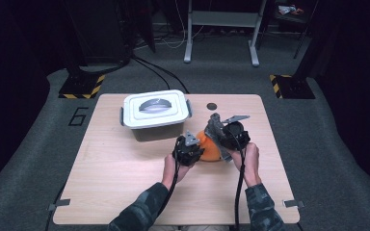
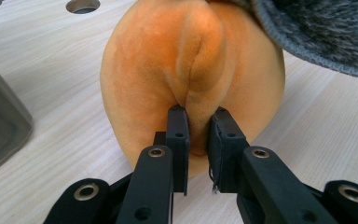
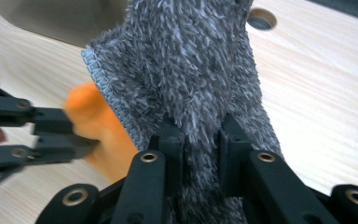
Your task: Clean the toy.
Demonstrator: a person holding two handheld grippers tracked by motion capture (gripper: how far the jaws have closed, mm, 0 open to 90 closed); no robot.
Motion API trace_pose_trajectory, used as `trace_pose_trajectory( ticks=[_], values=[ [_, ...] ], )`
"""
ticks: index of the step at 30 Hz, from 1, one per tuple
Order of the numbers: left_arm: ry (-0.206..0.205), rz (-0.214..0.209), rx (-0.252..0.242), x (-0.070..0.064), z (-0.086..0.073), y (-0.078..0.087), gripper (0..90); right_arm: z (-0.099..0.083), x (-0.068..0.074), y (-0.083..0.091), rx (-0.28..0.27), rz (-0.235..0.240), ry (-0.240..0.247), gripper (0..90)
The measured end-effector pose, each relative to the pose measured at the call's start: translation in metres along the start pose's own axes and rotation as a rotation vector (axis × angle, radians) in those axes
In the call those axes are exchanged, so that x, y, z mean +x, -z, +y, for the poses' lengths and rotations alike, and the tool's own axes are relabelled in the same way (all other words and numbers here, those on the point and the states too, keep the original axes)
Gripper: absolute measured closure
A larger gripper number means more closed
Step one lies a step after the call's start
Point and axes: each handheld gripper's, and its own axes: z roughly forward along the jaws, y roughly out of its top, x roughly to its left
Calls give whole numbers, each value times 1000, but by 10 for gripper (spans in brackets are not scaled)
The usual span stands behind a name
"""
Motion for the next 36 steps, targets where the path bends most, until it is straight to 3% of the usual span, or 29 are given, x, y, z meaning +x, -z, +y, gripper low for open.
trace_pose_trajectory(
  ticks=[14, 24, 27, 32, 36],
  values=[
    [-5, -5, 1, -1, 0, -1, 795, -31, -33, -20, 104, -39, -114, 750],
    [-1, -6, 1, 0, 0, 0, 793, -53, -45, -46, 183, -33, -173, 749],
    [0, -4, 1, 0, 0, 0, 790, -60, -46, -54, 212, -24, -164, 750],
    [0, -2, 4, 3, -1, 1, 783, -55, -47, -42, 193, -64, -159, 751],
    [7, -1, -2, 4, -1, 1, 777, -42, -43, -14, 88, -83, -145, 751]
  ],
)
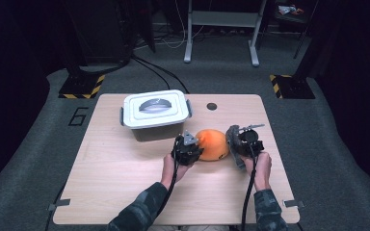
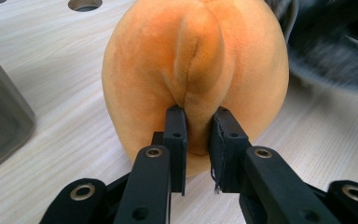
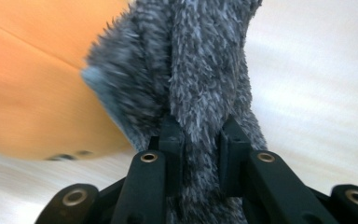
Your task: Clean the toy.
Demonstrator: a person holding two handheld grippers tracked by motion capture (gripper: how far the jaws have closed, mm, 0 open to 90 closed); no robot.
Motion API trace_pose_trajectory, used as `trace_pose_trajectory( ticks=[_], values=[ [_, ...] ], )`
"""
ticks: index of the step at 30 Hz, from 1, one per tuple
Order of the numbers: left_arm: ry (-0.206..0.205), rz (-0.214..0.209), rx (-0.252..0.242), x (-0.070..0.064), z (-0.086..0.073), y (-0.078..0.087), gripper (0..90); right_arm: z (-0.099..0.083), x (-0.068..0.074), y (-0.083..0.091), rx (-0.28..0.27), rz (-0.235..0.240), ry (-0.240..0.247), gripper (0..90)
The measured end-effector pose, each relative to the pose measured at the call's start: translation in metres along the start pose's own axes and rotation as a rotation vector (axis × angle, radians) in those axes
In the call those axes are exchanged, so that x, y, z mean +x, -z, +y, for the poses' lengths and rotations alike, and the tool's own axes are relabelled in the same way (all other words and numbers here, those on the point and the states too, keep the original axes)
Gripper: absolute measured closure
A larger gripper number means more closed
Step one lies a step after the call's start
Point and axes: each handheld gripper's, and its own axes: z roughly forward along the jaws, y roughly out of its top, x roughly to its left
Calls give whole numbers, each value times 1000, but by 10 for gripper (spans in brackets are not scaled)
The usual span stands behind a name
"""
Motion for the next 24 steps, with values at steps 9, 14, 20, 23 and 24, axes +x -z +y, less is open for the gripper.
trace_pose_trajectory(
  ticks=[9, 14, 20, 23, 24],
  values=[
    [0, -12, -21, 2, 0, 2, 724, 13, 24, 4, -21, 39, 86, 753],
    [-11, 16, -33, 3, 2, 5, 586, 15, 21, 1, -23, 40, 82, 753],
    [-33, 43, 14, 4, -1, -4, 425, 16, 15, -3, -14, 40, 70, 753],
    [-59, 54, 17, 0, -1, -10, 549, 17, 15, -4, -15, 41, 66, 753],
    [-65, 60, 11, -2, -1, -11, 587, 17, 15, -4, -16, 40, 66, 753]
  ],
)
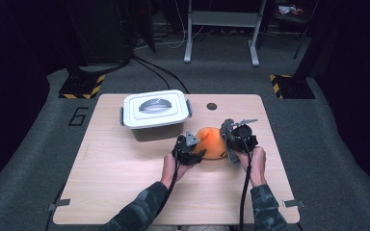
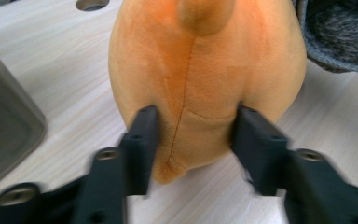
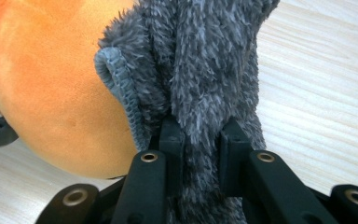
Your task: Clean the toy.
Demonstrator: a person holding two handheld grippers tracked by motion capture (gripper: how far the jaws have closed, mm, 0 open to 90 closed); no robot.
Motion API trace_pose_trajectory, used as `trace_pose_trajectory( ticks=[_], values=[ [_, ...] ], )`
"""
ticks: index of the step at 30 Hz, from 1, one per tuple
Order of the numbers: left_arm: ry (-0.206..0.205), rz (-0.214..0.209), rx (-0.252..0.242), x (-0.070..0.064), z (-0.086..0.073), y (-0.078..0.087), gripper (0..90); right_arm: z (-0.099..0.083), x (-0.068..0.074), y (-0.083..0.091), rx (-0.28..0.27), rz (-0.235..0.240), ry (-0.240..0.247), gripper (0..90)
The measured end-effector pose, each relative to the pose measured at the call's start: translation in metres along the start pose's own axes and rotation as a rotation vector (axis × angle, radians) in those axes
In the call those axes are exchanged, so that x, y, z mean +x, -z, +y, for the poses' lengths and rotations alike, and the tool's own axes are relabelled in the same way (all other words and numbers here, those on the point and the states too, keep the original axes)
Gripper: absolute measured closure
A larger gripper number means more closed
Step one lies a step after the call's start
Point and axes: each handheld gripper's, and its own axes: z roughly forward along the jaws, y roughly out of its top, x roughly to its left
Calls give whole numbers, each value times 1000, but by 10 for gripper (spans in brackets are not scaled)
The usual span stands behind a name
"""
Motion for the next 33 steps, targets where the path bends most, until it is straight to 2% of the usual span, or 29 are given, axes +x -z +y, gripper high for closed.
trace_pose_trajectory(
  ticks=[2, 5, 10, 12, 16, 19, 20, 23, 26, 30, 33],
  values=[
    [7, 0, -17, -1, 0, 0, 709, 0, -1, 1, -2, -12, -2, 753],
    [6, -14, -12, 0, 2, 3, 787, -1, -3, 5, -15, -11, -20, 752],
    [31, -58, -20, 0, 7, 11, 805, 1, -3, 19, -54, 1, -36, 752],
    [52, -77, -36, -1, 9, 14, 806, 4, 0, 25, -76, 4, -19, 752],
    [58, -104, -35, -3, 13, 18, 807, 10, 10, 37, -110, 27, -1, 751],
    [66, -113, -33, -3, 13, 18, 807, 14, 18, 42, -138, 72, 15, 751],
    [67, -112, -32, -3, 13, 18, 806, 16, 23, 43, -137, 70, 22, 750],
    [77, -109, -30, -2, 13, 16, 806, 18, 28, 37, -135, 78, 45, 750],
    [77, -104, -26, -1, 12, 15, 805, 18, 30, 31, -115, 57, 52, 751],
    [81, -102, -23, 1, 11, 14, 804, 16, 26, 25, -109, 44, 42, 751],
    [92, -105, -25, 2, 10, 13, 803, 12, 20, 19, -82, 30, 18, 751]
  ],
)
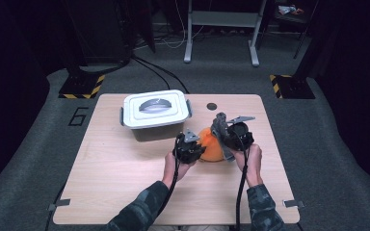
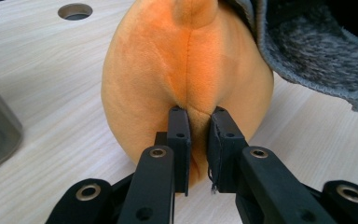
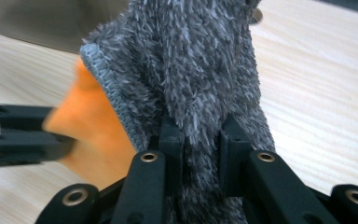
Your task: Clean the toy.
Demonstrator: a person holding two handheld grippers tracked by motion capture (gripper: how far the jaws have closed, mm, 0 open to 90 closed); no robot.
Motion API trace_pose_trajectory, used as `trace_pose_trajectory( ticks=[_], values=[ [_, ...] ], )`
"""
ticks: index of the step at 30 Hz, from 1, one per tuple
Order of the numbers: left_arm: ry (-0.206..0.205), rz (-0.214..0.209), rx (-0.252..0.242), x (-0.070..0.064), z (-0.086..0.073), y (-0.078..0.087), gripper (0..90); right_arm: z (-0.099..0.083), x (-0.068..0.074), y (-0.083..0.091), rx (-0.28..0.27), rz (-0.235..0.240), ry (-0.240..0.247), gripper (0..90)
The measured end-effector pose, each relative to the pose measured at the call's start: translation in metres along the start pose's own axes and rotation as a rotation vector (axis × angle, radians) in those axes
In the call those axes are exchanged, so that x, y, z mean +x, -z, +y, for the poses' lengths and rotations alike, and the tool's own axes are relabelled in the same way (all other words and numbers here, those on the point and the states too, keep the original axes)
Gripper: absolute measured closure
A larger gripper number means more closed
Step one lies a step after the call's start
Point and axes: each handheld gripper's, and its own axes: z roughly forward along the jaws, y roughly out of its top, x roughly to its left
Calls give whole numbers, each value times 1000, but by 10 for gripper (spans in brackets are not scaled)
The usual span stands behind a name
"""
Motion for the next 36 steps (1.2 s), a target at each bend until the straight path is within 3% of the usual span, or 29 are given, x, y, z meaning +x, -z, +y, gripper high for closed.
trace_pose_trajectory(
  ticks=[9, 13, 14, 20, 23, 29, 33, 35, 36],
  values=[
    [4, 0, 2, 2, -2, -1, 800, -18, -23, -18, 63, -6, -69, 751],
    [8, 2, -5, 1, -2, -2, 798, -24, -29, -24, 106, -10, -122, 751],
    [3, 5, -4, 1, -3, -1, 797, -26, -32, -27, 114, -19, -107, 751],
    [3, 2, -11, 0, -4, -1, 796, -38, -40, -42, 182, -31, -124, 750],
    [-3, 2, -10, 1, -3, 0, 795, -37, -40, -38, 185, -43, -123, 750],
    [-8, -3, -12, -1, -3, 0, 794, -17, -27, -6, 67, -49, -60, 751],
    [-14, -3, -11, -2, -3, -1, 794, 1, -7, 15, -16, 2, -4, 751],
    [-14, -5, -8, -2, -3, -1, 794, 7, 3, 17, -35, 30, 31, 751],
    [-14, -3, -9, -2, -3, 0, 793, 9, 8, 16, -29, 21, 55, 751]
  ],
)
